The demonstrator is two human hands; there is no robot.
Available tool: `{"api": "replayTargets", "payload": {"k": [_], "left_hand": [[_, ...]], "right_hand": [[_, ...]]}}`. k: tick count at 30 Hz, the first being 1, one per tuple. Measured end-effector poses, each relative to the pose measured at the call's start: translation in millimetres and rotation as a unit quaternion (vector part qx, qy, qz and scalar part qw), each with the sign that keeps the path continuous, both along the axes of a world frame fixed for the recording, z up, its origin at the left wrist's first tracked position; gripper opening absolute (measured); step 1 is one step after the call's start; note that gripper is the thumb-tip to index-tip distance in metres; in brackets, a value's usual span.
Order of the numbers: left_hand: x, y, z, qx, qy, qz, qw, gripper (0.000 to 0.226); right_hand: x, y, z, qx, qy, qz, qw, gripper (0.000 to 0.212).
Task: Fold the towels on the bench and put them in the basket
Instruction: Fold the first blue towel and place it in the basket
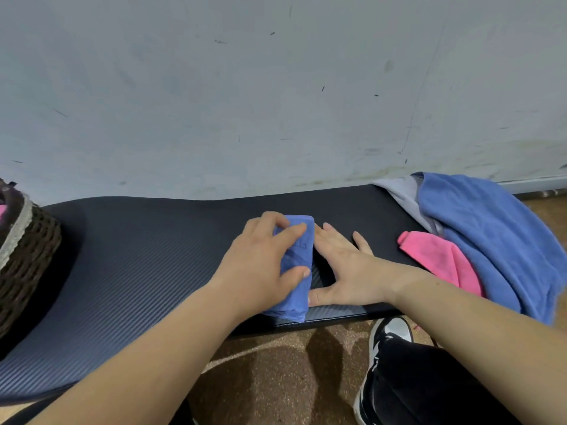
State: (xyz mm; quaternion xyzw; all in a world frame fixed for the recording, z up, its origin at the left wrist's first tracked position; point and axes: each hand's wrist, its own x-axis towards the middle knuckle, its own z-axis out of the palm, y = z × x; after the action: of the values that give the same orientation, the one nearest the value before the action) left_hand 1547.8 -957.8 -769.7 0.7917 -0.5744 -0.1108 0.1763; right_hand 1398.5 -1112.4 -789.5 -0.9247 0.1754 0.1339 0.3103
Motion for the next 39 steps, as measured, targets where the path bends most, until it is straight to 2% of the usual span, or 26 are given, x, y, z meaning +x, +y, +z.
{"api": "replayTargets", "payload": {"k": [2,4,7,9,12,13,15,17,18,20,22,23,24,28,31,33,35,37,39], "left_hand": [[-6.4,-1.2,-12.7,-0.003,-0.031,-0.014,0.999,0.073],[-14.7,-4.9,-25.6,0.004,-0.049,-0.022,0.999,0.073],[-18.2,-7.9,-32.2,0.062,-0.013,-0.021,0.998,0.071],[-18.8,-6.8,-25.8,0.036,0.015,-0.02,0.999,0.076],[-15.5,-3.7,-14.7,0.01,0.011,0.062,0.998,0.096],[-14.6,-2.7,-9.7,0.033,-0.021,0.106,0.994,0.096],[-14.7,-0.8,-3.2,0.095,-0.059,0.165,0.98,0.077],[-13.5,3.0,-1.9,0.119,0.016,0.181,0.976,0.062],[-11.9,5.6,-1.6,0.12,0.074,0.179,0.974,0.057],[-7.8,11.7,3.1,0.111,0.153,0.154,0.97,0.05],[-1.6,21.4,11.4,0.084,0.179,0.114,0.974,0.047],[1.8,27.7,16.0,0.065,0.181,0.092,0.977,0.045],[5.1,34.9,20.4,0.047,0.179,0.075,0.98,0.044],[22.9,67.6,36.3,0.013,0.191,0.089,0.977,0.047],[40.4,97.8,44.3,0.052,0.228,0.15,0.961,0.056],[51.9,119.0,52.2,0.059,0.252,0.188,0.947,0.052],[62.0,137.7,63.6,0.011,0.285,0.224,0.932,0.049],[70.6,153.3,73.1,-0.067,0.346,0.257,0.9,0.049],[79.0,168.3,79.4,-0.131,0.381,0.282,0.871,0.05]], "right_hand": [[-1.6,-8.5,4.7,-0.002,0.006,-0.004,1.0,0.108],[-2.5,-17.7,10.2,0.015,-0.027,-0.053,0.998,0.089],[0.1,-21.8,15.0,0.061,-0.111,-0.162,0.979,0.066],[4.1,-17.2,14.2,0.061,-0.125,-0.167,0.976,0.06],[11.5,-10.8,10.7,0.024,-0.112,-0.142,0.983,0.049],[13.8,-10.3,10.6,0.022,-0.112,-0.148,0.982,0.042],[17.1,-11.4,11.4,0.028,-0.11,-0.158,0.981,0.031],[19.0,-13.9,12.5,0.039,-0.104,-0.155,0.982,0.031],[19.6,-14.8,14.8,0.046,-0.099,-0.149,0.983,0.039],[19.7,-16.2,20.5,0.072,-0.083,-0.13,0.985,0.066],[19.5,-13.9,27.4,0.144,-0.065,-0.107,0.982,0.088],[20.0,-11.6,30.0,0.184,-0.061,-0.097,0.976,0.092],[20.5,-9.0,32.2,0.217,-0.063,-0.091,0.97,0.088],[32.3,15.5,45.1,0.302,-0.102,-0.098,0.943,0.043],[47.9,40.6,51.5,0.341,-0.128,-0.145,0.92,0.039],[57.7,58.5,53.3,0.368,-0.144,-0.174,0.902,0.039],[68.2,77.4,55.6,0.399,-0.155,-0.204,0.881,0.036],[78.1,97.6,58.6,0.433,-0.154,-0.236,0.856,0.031],[88.3,118.9,63.5,0.451,-0.137,-0.249,0.846,0.028]]}}
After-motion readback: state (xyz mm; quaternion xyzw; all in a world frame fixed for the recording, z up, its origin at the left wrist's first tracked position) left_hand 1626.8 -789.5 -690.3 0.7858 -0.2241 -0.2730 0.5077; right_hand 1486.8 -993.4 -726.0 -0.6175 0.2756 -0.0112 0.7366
